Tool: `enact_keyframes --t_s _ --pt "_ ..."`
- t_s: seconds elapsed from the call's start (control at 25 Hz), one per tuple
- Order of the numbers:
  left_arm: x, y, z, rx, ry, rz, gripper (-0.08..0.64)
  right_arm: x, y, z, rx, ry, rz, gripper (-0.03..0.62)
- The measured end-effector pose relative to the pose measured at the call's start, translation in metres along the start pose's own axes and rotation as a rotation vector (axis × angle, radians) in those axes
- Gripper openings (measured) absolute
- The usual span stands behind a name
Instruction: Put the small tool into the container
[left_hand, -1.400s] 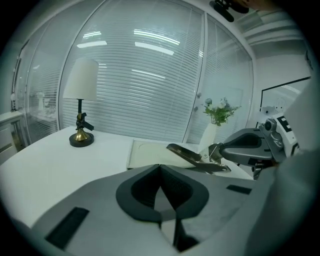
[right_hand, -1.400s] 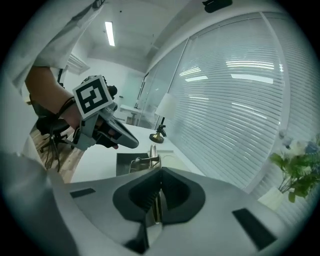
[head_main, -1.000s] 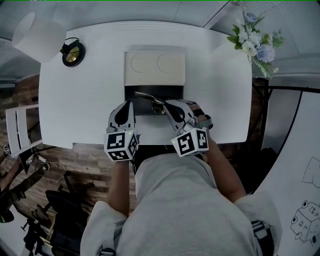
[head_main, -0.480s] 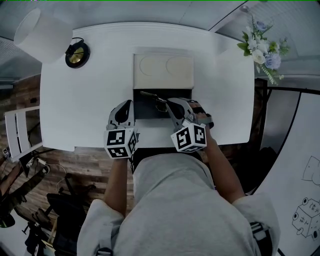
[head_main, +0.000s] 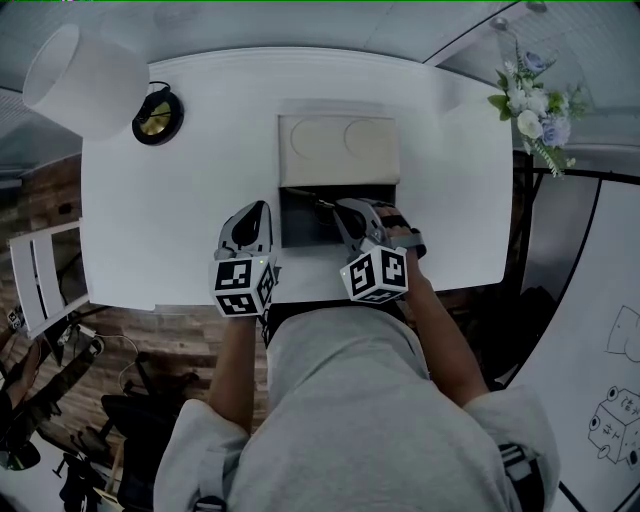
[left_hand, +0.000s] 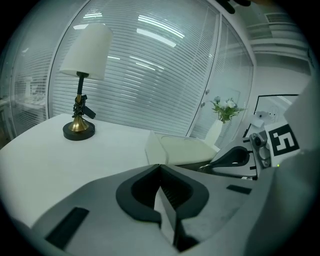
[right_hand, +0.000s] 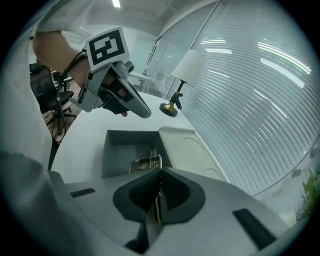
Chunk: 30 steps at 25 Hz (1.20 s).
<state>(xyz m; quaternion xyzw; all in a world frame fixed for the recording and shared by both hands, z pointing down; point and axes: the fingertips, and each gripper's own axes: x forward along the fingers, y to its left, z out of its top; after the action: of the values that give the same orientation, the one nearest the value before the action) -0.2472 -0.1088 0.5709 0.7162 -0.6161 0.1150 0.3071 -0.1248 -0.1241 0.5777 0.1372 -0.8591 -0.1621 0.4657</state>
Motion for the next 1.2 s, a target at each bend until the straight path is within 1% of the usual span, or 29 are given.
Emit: enact_keyframes --t_s 0.16,0.48,0.8,1.2 --pt "0.001 0.007 -0.001 -0.019 0.002 -0.012 0.023 0.009 0.0 0.002 -0.003 0.019 -0.002 0.026" --pt "0.002 0.01 -0.002 -0.025 0.007 -0.041 0.023 0.017 -0.004 0.006 -0.022 0.043 -0.032 0.026" --pt "0.0 0.011 -0.007 -0.031 0.019 -0.061 0.023 0.018 -0.005 0.007 -0.01 0.072 -0.045 0.026" --pt "-0.005 0.008 -0.014 -0.039 0.041 -0.083 0.023 0.019 -0.002 0.007 -0.02 0.106 -0.044 0.028"
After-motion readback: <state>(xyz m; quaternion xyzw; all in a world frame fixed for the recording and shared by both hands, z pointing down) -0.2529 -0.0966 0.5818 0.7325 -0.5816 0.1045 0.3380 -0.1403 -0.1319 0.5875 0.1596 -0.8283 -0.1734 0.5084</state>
